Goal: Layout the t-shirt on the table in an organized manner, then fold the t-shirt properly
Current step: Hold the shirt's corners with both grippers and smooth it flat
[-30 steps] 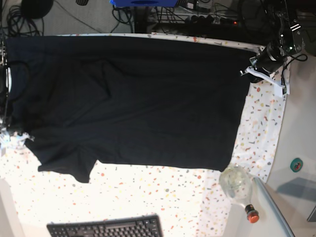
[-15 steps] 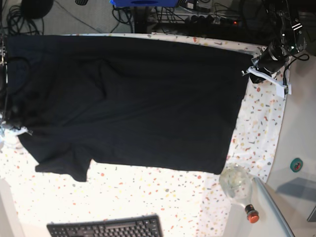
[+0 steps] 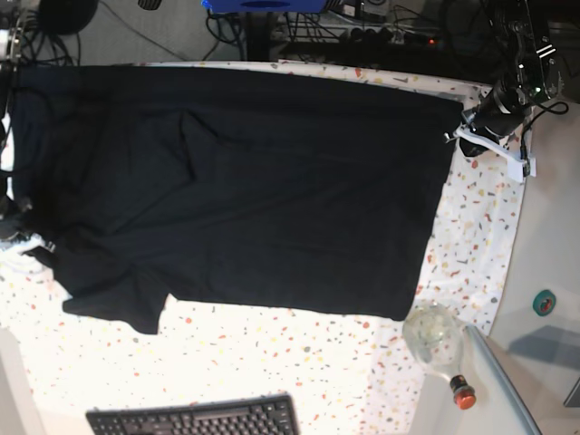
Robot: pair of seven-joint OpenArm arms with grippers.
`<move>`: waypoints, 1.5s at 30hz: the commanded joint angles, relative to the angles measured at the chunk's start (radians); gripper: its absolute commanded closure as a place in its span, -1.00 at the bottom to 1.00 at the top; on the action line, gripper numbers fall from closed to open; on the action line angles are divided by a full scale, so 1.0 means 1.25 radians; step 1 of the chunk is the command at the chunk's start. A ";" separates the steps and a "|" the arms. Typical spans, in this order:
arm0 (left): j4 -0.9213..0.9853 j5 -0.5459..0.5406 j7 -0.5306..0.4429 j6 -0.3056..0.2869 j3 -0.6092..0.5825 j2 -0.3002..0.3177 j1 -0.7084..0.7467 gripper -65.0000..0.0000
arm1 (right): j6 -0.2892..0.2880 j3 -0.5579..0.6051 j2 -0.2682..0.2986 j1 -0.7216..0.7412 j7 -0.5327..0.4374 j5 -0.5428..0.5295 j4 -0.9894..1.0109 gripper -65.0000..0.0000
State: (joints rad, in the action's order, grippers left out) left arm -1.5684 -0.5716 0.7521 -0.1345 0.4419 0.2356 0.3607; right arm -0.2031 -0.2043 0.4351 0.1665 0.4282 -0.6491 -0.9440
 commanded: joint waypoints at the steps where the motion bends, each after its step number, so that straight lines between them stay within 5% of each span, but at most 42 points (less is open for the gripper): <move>1: -0.013 -0.004 -0.009 -0.002 0.004 0.010 -0.002 1.00 | -0.005 -0.021 0.001 -0.006 0.012 -0.005 -0.041 1.00; 6: -0.013 -0.004 -0.009 -0.002 0.004 0.011 -0.002 1.00 | -0.005 -0.116 -0.057 -0.107 0.096 -0.004 -0.191 1.00; 13: -0.013 -0.002 -0.009 -0.002 0.004 0.012 -0.002 1.00 | -0.003 -0.135 -0.128 -0.238 0.127 -0.004 -0.374 1.00; 20: -0.013 -0.002 -0.009 -0.002 0.004 0.023 -0.002 1.00 | 0.137 -0.135 -0.147 -0.274 0.126 -0.007 -0.418 1.00; 25: -0.013 -0.002 -0.009 -0.002 0.005 0.025 -0.002 1.00 | 0.145 -0.135 -0.149 -0.273 0.126 -0.008 -0.478 0.17; 27: -0.013 -0.001 -0.009 -0.002 0.009 0.025 -0.001 1.00 | 0.146 -0.135 -0.144 -0.243 0.127 -0.004 -0.478 0.08; 36: -0.011 -0.002 -0.009 -0.002 0.095 0.025 0.004 1.00 | 0.146 -0.126 -0.090 0.012 0.194 0.003 -0.110 0.08; 45: 0.005 0.001 -0.009 -0.002 0.116 0.025 0.004 1.00 | 0.141 -0.126 -0.103 0.101 0.199 0.166 0.014 0.08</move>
State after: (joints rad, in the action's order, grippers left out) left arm -1.5509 -0.5663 0.7551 -0.1364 0.5800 0.2516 0.3656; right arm -0.0185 -0.3580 0.2924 0.2752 0.6834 -0.4355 -0.9146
